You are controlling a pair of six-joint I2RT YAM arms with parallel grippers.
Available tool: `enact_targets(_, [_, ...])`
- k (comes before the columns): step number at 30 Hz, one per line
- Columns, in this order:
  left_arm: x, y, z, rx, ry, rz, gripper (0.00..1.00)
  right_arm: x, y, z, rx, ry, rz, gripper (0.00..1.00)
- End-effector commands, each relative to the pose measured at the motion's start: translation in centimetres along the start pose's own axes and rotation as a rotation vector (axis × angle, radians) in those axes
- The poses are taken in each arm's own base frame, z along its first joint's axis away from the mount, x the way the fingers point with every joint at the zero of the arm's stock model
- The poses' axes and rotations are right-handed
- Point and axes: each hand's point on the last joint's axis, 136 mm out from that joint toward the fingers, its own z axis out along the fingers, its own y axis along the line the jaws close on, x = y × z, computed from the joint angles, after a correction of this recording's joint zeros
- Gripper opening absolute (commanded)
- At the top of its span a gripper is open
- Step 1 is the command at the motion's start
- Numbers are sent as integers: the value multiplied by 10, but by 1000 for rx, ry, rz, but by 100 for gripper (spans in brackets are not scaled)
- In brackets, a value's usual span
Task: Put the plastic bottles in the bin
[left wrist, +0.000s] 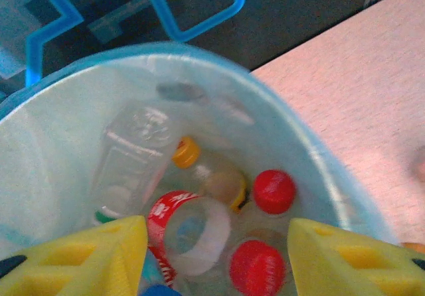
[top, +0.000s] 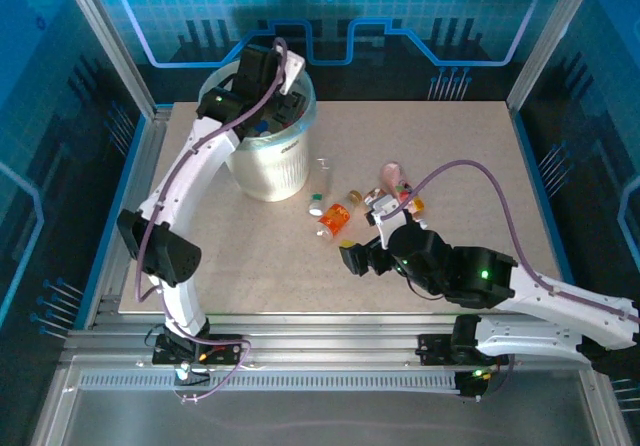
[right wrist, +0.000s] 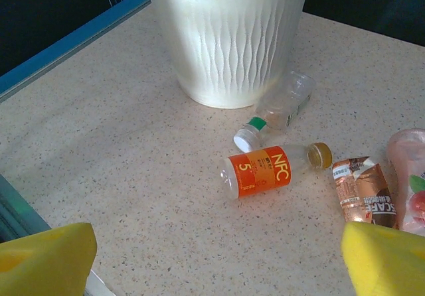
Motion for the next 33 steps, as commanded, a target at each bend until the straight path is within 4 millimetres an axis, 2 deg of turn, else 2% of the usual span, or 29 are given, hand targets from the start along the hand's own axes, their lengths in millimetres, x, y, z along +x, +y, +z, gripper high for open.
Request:
enact_targets(1, [-13, -5, -30, 90, -39, -114, 53, -7, -2, -7, 9, -35, -1, 96])
enact_targets(5, [1, 15, -27, 55, 29, -216, 43, -10, -6, -7, 30, -40, -5, 95])
enact_targets(7, [1, 17, -36, 73, 28, -264, 41, -8, -13, -6, 75, -34, 2, 95])
enact_targets(8, [-2, 16, -42, 86, 14, -271, 41, -7, -20, -5, 107, -24, 18, 95])
enact_targets(12, [-27, 0, -92, 172, -130, -283, 43, 15, -68, 4, 283, 143, 190, 95])
enact_targets(14, [-32, -17, -116, 202, -221, -221, 45, 26, -85, 11, 320, 213, 239, 95])
enact_targets(16, [-29, -46, -137, 257, -306, -128, 48, 33, -97, 18, 328, 263, 249, 95])
enact_targets(20, [1, -109, -162, 461, -355, -9, 52, 45, -126, 40, 314, 348, 225, 89])
enact_targets(24, [49, -157, -158, 634, -319, 58, 56, 52, -165, 62, 335, 380, 251, 84])
enact_targets(27, [82, -185, -149, 678, -277, 153, 58, 57, -198, 80, 355, 411, 307, 84])
enact_targets(30, [97, -206, -145, 699, -260, 217, 63, 65, -226, 99, 388, 466, 334, 96])
enact_targets(33, [101, -215, -141, 737, -233, 169, 64, 75, -240, 124, 381, 530, 299, 100])
